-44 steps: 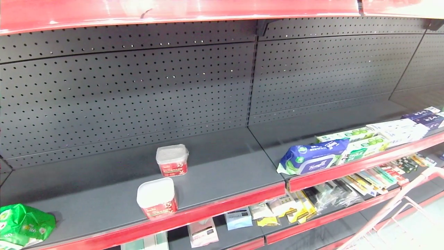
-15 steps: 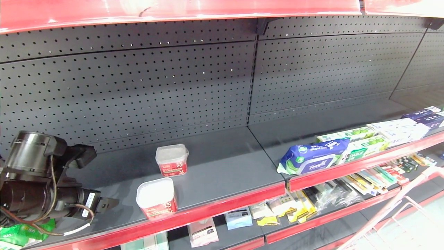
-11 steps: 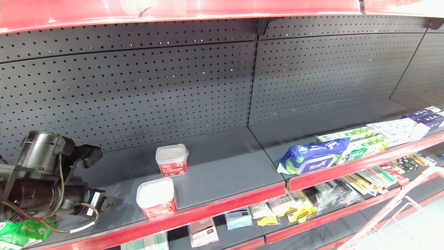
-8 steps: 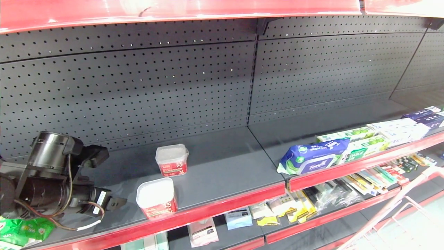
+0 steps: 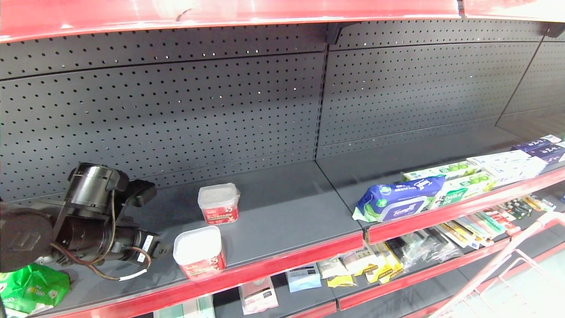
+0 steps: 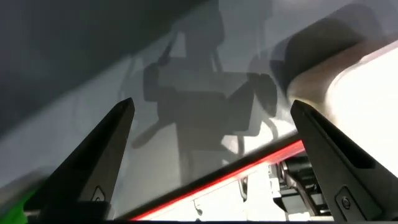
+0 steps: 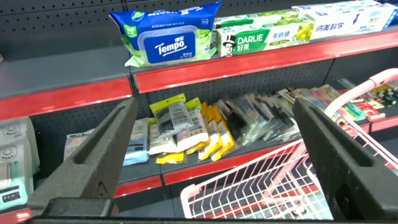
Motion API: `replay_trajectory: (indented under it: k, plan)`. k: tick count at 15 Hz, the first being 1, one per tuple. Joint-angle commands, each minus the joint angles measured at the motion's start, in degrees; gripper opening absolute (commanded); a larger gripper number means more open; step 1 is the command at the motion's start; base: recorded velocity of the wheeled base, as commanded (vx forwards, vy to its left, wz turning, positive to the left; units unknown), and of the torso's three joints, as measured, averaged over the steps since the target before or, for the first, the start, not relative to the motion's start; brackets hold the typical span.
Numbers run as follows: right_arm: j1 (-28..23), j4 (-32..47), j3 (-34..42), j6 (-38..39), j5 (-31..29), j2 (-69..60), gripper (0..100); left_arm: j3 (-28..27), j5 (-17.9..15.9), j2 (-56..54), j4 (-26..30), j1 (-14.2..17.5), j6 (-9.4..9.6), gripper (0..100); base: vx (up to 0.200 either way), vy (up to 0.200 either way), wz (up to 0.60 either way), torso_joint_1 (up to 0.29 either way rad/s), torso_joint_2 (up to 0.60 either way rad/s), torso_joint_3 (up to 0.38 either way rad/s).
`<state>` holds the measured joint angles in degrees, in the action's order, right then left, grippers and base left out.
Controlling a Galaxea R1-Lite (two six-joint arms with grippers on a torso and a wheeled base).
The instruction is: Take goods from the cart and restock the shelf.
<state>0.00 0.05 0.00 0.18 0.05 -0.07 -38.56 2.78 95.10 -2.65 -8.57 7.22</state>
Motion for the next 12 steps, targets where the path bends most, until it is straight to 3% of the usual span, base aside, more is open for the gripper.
replay_trajectory:
  k: [1,12]
  plan:
    - [0.0,0.0,0.0,0.0,0.0,0.1,100,-0.6,0.0,1.3,-0.1,-0.6,-0.01,100,0.000,0.000,0.00,0.000,0.00,0.000]
    - [0.0,0.0,0.0,0.0,0.0,0.1,100,-1.3,0.0,2.4,-1.4,-2.8,-0.01,100,0.000,0.000,0.00,0.000,0.00,0.000]
